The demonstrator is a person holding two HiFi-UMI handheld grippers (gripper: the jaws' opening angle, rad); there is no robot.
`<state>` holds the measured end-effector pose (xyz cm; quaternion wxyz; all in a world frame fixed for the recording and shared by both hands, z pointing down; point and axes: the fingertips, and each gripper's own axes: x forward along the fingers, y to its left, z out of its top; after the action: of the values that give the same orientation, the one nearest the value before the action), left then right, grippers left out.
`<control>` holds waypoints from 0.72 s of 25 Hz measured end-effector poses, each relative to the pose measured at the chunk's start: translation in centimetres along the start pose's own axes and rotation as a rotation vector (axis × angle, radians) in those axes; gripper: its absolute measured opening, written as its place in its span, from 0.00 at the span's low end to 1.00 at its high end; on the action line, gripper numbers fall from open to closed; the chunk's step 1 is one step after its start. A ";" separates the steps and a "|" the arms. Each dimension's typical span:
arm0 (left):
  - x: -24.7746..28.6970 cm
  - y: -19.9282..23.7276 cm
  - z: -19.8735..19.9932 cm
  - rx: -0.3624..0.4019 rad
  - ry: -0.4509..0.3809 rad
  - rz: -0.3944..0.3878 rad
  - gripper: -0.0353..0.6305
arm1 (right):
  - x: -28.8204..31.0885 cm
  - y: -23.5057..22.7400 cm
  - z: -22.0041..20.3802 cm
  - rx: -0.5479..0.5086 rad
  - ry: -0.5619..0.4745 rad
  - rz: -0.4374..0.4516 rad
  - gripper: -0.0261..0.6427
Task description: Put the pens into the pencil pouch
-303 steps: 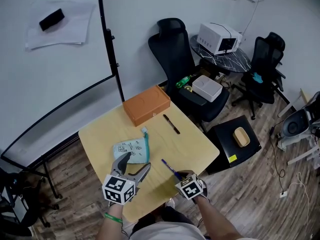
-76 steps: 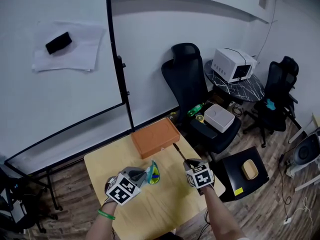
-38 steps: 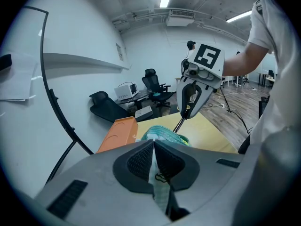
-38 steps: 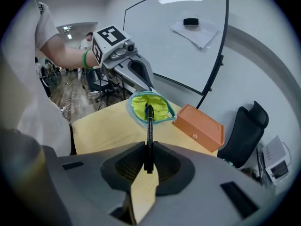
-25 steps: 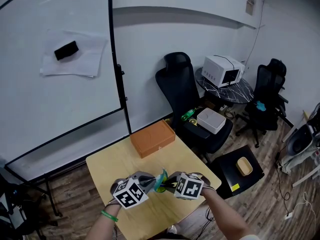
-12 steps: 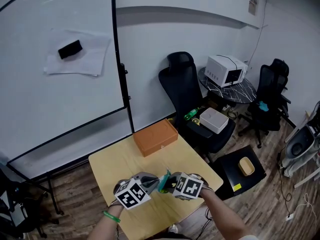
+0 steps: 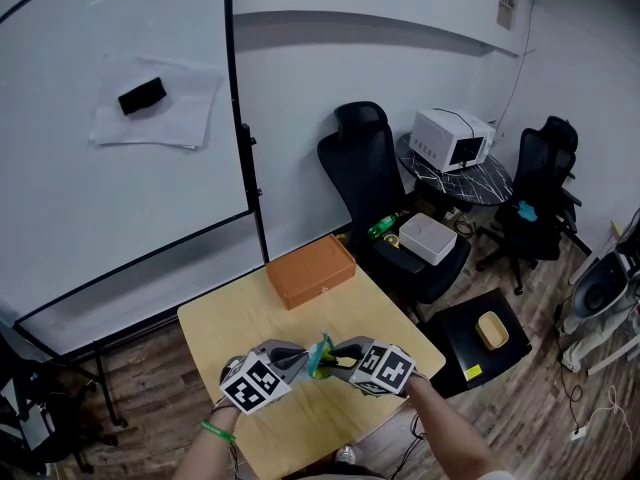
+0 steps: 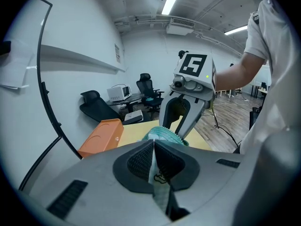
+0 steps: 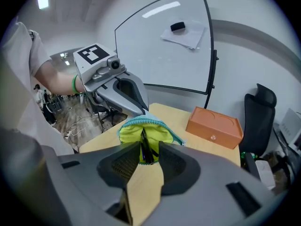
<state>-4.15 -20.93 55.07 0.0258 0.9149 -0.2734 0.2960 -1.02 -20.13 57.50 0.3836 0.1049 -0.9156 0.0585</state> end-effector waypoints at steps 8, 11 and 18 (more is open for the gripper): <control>-0.7 2.4 -2.1 -0.056 0.031 0.079 0.07 | -1.0 -1.3 -0.1 0.033 -0.034 -0.095 0.18; -0.4 3.4 -3.5 -0.069 0.061 0.115 0.07 | -0.9 -1.4 -0.8 0.046 -0.031 -0.116 0.17; 0.3 3.8 -4.9 -0.076 0.103 0.136 0.07 | -1.1 -1.7 -2.1 0.097 -0.030 -0.151 0.15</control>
<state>-8.53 -23.28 58.85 0.0543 0.8760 -0.3443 0.3334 1.62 -21.17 58.23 0.3677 0.1929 -0.9069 0.0720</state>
